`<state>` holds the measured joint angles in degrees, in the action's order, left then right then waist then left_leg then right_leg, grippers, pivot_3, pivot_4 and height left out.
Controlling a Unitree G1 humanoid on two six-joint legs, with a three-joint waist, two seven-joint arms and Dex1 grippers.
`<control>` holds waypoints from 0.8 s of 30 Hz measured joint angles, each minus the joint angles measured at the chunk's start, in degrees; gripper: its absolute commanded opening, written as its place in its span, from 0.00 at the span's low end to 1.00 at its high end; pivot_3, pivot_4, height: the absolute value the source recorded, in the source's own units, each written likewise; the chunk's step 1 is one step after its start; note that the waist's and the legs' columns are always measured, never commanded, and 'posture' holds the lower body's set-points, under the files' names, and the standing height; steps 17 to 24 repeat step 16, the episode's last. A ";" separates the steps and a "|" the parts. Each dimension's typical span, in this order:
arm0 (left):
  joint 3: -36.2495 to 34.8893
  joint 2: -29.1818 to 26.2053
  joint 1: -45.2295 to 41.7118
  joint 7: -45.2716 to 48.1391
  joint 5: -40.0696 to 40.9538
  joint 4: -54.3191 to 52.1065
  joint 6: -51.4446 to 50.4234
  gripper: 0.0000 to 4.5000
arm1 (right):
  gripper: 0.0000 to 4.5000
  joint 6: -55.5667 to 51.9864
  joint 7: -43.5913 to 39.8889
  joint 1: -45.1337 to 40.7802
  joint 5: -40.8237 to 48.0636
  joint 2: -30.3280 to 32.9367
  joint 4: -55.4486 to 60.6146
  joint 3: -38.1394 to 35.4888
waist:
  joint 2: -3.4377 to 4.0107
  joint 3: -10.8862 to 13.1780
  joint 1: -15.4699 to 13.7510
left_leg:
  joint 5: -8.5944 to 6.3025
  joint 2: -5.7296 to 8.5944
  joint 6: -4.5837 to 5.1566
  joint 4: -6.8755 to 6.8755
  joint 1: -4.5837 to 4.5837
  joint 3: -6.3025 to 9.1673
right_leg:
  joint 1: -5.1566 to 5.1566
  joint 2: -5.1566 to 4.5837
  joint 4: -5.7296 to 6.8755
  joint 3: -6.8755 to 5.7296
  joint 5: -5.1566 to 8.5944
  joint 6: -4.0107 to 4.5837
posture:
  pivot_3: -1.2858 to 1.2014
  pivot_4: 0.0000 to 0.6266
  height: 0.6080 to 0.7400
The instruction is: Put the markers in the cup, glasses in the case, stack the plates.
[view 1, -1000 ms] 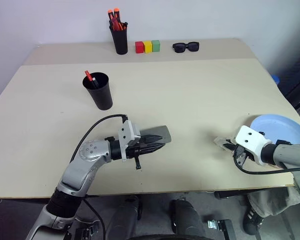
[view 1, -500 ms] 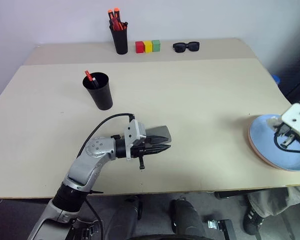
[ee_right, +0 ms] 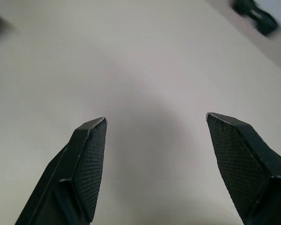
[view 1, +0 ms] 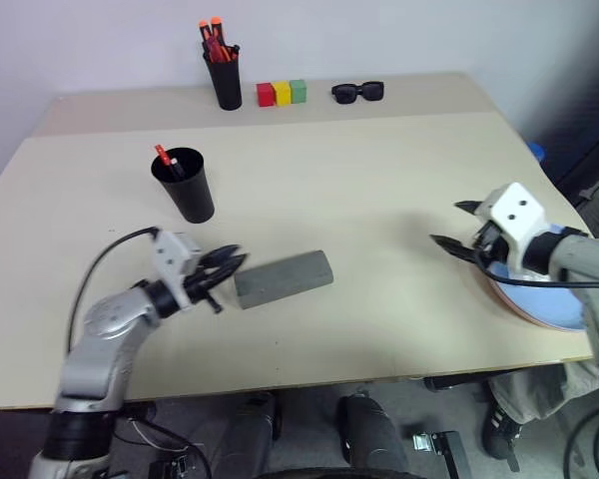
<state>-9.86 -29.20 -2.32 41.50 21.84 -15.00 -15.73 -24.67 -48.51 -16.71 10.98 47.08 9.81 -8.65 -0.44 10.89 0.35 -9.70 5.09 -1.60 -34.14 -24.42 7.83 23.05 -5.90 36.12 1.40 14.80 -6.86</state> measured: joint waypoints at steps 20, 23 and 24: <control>-8.88 -1.21 8.69 -8.70 0.18 -11.14 -3.92 0.20 | 0.76 11.19 -4.25 -9.82 -0.71 -7.85 -19.74 8.79 | 0.00 -0.01 -0.91 | -0.01 -0.02 -0.02 0.00 0.02 -0.07 | 0.01 0.01 -0.01 0.02 -0.01 0.02 | 0.52 0.24 1.00; -8.88 -1.21 8.69 -8.70 0.18 -11.14 -3.92 0.20 | 0.76 11.19 -4.25 -9.82 -0.71 -7.85 -19.74 8.79 | 0.00 -0.01 -0.91 | -0.01 -0.02 -0.02 0.00 0.02 -0.07 | 0.01 0.01 -0.01 0.02 -0.01 0.02 | 0.52 0.24 1.00; -8.88 -1.21 8.69 -8.70 0.18 -11.14 -3.92 0.20 | 0.76 11.19 -4.25 -9.82 -0.71 -7.85 -19.74 8.79 | 0.00 -0.01 -0.91 | -0.01 -0.02 -0.02 0.00 0.02 -0.07 | 0.01 0.01 -0.01 0.02 -0.01 0.02 | 0.52 0.24 1.00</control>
